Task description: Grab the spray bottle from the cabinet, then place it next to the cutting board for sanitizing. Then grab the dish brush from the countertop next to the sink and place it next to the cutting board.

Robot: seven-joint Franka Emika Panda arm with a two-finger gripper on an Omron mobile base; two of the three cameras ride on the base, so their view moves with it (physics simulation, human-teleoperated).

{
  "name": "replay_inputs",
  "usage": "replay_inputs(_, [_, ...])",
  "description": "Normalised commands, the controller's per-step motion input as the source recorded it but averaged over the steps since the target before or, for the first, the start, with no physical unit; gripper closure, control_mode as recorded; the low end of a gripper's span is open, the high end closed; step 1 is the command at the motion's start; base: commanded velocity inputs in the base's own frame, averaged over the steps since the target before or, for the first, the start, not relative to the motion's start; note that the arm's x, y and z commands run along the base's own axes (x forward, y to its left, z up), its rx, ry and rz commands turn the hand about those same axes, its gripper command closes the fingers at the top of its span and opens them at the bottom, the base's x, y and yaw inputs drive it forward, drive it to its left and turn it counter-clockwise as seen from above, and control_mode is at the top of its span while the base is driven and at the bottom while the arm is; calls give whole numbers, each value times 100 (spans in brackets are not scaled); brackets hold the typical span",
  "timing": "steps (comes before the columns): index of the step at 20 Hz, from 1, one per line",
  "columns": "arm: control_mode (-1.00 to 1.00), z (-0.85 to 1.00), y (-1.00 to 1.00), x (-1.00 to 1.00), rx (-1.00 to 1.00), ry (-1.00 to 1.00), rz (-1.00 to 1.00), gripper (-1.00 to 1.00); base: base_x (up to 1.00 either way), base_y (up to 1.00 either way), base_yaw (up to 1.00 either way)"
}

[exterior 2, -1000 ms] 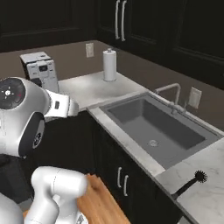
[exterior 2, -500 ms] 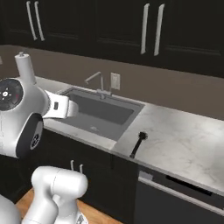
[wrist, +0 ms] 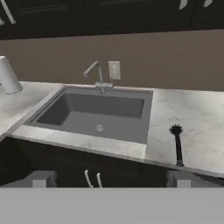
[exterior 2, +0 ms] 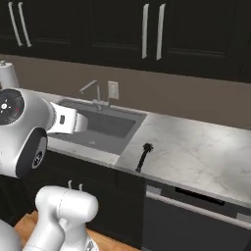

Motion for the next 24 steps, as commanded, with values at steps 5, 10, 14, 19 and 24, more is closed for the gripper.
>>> replay_inputs(5, [100,0,0,0,0,0,0,-100,0,-24,-54])
replay_inputs(10, [100,0,0,0,0,0,0,-100,7,-9,-40])
replay_inputs(14, [100,0,0,0,0,0,0,-100,34,6,-16])
replay_inputs(19, [100,0,0,0,0,0,0,-100,41,-11,-2])
replay_inputs(24, [100,0,0,0,0,0,0,-100,43,-7,0])
